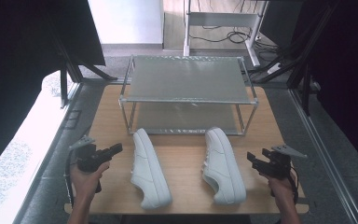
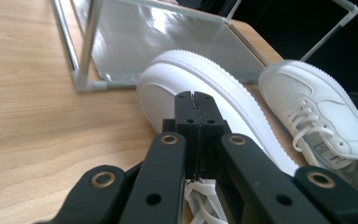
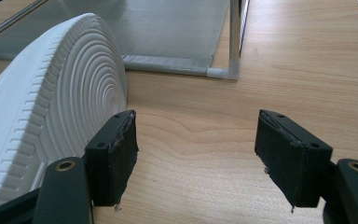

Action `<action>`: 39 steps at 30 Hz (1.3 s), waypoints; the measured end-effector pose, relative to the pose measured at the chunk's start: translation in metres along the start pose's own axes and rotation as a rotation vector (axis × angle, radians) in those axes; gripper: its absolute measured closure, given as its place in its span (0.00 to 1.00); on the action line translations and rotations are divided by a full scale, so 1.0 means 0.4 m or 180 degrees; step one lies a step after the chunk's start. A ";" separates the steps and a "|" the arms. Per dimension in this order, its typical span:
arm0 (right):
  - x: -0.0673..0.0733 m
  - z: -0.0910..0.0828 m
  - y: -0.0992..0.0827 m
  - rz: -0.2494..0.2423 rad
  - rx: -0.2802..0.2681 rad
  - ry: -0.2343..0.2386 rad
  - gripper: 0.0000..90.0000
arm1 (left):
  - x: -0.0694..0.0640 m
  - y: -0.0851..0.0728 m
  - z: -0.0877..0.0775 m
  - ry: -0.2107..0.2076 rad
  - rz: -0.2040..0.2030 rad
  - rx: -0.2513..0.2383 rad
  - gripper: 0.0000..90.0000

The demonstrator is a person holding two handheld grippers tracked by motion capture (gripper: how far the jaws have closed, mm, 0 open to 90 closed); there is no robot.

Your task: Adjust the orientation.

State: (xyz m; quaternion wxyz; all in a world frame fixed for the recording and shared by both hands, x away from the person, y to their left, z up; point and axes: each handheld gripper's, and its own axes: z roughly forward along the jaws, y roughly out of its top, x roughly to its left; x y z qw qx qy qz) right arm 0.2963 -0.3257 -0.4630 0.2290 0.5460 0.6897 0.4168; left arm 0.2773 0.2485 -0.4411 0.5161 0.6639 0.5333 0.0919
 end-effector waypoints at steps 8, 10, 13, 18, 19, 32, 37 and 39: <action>-0.002 0.004 -0.006 -0.0003 0.0045 -0.0013 0.33 | -0.007 -0.015 0.030 0.0005 0.0039 0.0171 1.00; -0.002 0.005 -0.006 0.0001 0.0052 -0.0023 0.33 | -0.016 -0.015 0.038 -0.0024 0.0085 0.0204 1.00; -0.003 0.006 -0.007 0.0000 0.0072 -0.0022 0.33 | -0.033 -0.018 0.055 -0.0070 0.0119 0.0257 1.00; -0.002 0.007 -0.008 0.0001 0.0067 -0.0031 0.33 | -0.051 -0.025 0.077 -0.0118 0.0174 0.0351 1.00; -0.001 0.007 -0.008 0.0003 0.0064 -0.0035 0.33 | -0.056 -0.027 0.082 -0.0137 0.0192 0.0376 1.00; 0.001 0.018 -0.015 0.0010 0.0144 -0.0058 0.33 | -0.093 -0.021 0.107 -0.0100 0.0297 0.0427 1.00; 0.002 0.017 -0.014 0.0013 0.0137 -0.0038 0.33 | -0.102 -0.013 0.115 -0.0117 0.0306 0.0444 1.00; 0.000 0.014 -0.012 0.0028 0.0115 -0.0035 0.33 | -0.110 -0.008 0.120 -0.0114 0.0327 0.0447 1.00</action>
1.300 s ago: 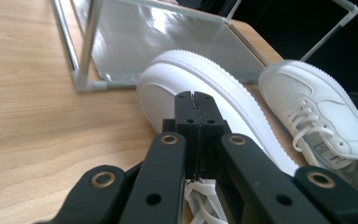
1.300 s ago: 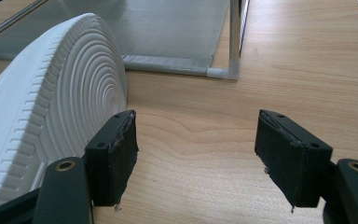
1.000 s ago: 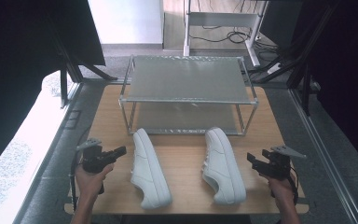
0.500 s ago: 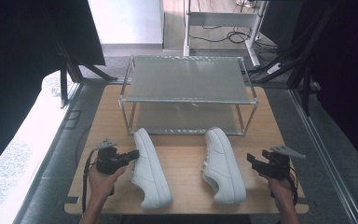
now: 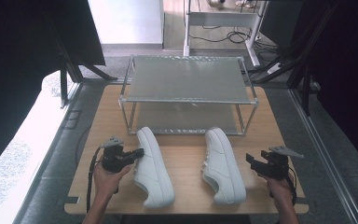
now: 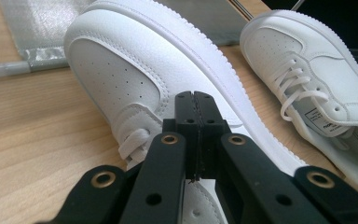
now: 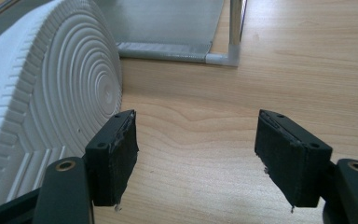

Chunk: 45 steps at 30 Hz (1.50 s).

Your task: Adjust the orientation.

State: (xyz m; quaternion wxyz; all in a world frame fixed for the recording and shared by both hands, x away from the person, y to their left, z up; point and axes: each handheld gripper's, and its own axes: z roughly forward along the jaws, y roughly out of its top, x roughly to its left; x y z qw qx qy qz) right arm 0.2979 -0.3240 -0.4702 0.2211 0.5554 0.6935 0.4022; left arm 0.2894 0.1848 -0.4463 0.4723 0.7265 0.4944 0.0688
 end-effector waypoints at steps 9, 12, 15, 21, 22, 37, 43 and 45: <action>-0.019 -0.012 0.004 0.0111 -0.0072 -0.0020 0.33 | -0.032 0.039 0.030 -0.0044 0.0125 0.0033 1.00; -0.024 -0.017 0.004 0.0132 -0.0069 -0.0036 0.33 | -0.046 0.053 0.045 -0.0058 0.0180 0.0059 1.00; -0.028 -0.020 0.004 0.0158 -0.0091 -0.0040 0.33 | -0.064 0.073 0.071 -0.0089 0.0239 0.0119 1.00; -0.032 -0.023 0.005 0.0161 -0.0114 -0.0042 0.33 | -0.095 0.101 0.128 -0.0165 0.0279 0.0186 1.00; -0.032 -0.023 0.005 0.0161 -0.0114 -0.0042 0.33 | -0.100 0.105 0.139 -0.0178 0.0291 0.0202 1.00; -0.049 -0.033 0.001 0.0224 -0.0137 -0.0060 0.33 | -0.175 0.149 0.295 -0.0298 0.0386 0.0607 1.00; -0.052 -0.035 0.000 0.0259 -0.0150 -0.0102 0.33 | -0.191 0.155 0.192 -0.0403 0.0425 0.0334 0.98; -0.050 -0.034 0.000 0.0254 -0.0158 -0.0100 0.33 | -0.194 0.150 0.180 -0.0419 0.0442 0.0333 0.98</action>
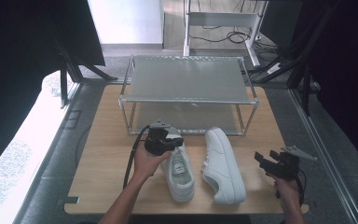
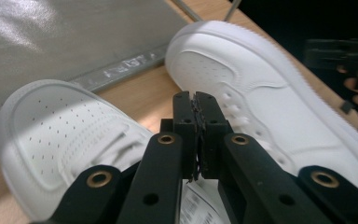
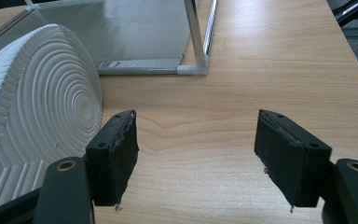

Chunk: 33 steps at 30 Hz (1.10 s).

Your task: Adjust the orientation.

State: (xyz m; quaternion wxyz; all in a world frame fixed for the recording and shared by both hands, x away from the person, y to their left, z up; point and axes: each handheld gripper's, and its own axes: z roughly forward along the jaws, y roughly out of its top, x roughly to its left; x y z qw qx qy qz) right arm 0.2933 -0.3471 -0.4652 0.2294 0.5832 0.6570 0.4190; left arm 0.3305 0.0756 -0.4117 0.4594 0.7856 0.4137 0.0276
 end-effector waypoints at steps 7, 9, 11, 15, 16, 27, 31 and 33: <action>0.006 0.004 -0.003 -0.0022 0.0034 -0.0001 0.33 | -0.015 -0.067 -0.039 -0.0013 -0.0015 0.0005 0.98; 0.005 0.004 -0.004 -0.0021 0.0036 -0.0003 0.33 | -0.011 -0.091 -0.045 -0.0016 -0.0072 -0.0022 1.00; 0.004 0.004 -0.004 -0.0021 0.0035 -0.0004 0.33 | -0.007 -0.109 -0.051 -0.0039 -0.0118 -0.0083 1.00; 0.004 0.004 -0.004 -0.0024 0.0037 -0.0003 0.33 | -0.014 -0.119 -0.084 -0.0049 -0.0116 -0.0217 1.00; 0.004 0.004 -0.004 -0.0028 0.0036 -0.0004 0.33 | -0.020 -0.121 -0.090 -0.0052 -0.0091 -0.0237 1.00; 0.014 0.008 -0.006 -0.0075 0.0065 0.0015 0.33 | -0.066 -0.145 -0.077 -0.0122 0.0044 -0.0110 1.00; 0.015 0.011 -0.007 -0.0089 0.0089 0.0018 0.33 | -0.087 -0.154 -0.047 -0.0144 0.0127 0.0042 1.00; 0.013 0.011 -0.007 -0.0093 0.0094 0.0014 0.33 | -0.087 -0.160 -0.036 -0.0121 0.0136 0.0100 1.00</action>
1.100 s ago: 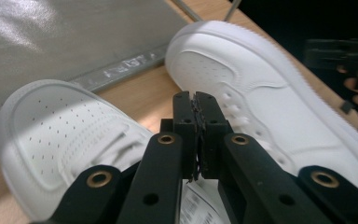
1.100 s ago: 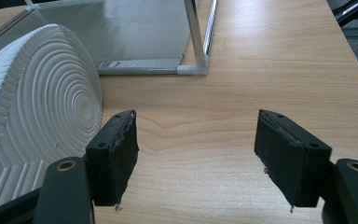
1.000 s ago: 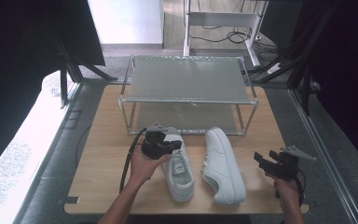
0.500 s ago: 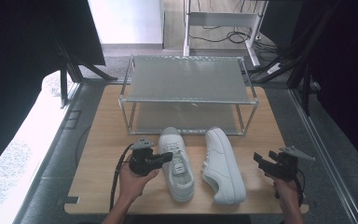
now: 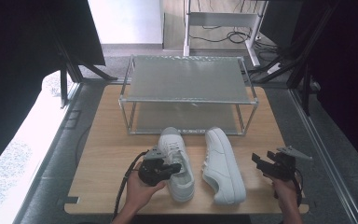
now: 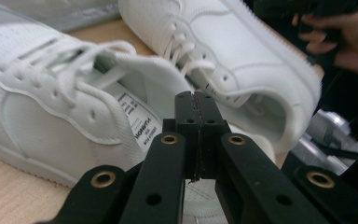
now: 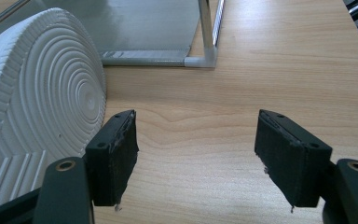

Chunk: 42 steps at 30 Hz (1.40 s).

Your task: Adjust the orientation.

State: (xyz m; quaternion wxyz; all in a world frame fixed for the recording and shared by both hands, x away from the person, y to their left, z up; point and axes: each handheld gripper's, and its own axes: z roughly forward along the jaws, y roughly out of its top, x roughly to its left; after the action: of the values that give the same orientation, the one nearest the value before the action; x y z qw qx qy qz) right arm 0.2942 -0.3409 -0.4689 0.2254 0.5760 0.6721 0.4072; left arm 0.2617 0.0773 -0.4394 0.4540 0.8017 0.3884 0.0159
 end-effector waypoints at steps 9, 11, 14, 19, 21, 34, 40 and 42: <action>0.006 0.006 -0.003 -0.0028 0.0033 0.0008 0.33 | 0.005 -0.023 0.047 0.0108 0.0010 0.0269 1.00; 0.007 0.008 -0.004 -0.0038 0.0043 0.0011 0.33 | 0.011 -0.027 0.053 0.0113 0.0012 0.0308 1.00; 0.010 0.008 -0.004 -0.0042 0.0035 0.0016 0.33 | 0.017 -0.024 0.049 0.0075 -0.0014 0.0337 1.00; 0.008 0.005 -0.003 -0.0048 0.0035 0.0016 0.33 | 0.029 -0.027 0.035 0.0089 -0.0047 0.0383 1.00; 0.006 0.003 -0.003 -0.0028 0.0024 0.0011 0.33 | 0.038 -0.029 0.026 0.0091 -0.0084 0.0394 1.00; 0.008 -0.002 -0.001 -0.0044 -0.0051 0.0022 0.33 | 0.106 -0.031 -0.049 0.0134 -0.0239 0.0316 1.00; 0.015 -0.015 0.004 -0.0074 -0.0259 -0.0089 0.36 | 0.093 -0.004 -0.120 -0.0006 -0.0110 -0.0117 0.95; 0.016 -0.023 0.008 -0.0058 -0.0357 -0.0082 0.36 | 0.094 0.003 -0.148 -0.0042 -0.0083 -0.0369 0.87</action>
State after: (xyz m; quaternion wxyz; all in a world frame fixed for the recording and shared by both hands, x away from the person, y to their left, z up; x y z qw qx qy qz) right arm 0.2877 -0.3373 -0.4600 0.2697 0.5615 0.6504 0.4347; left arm 0.2665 0.1432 -0.4160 0.5024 0.7691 0.3942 0.0271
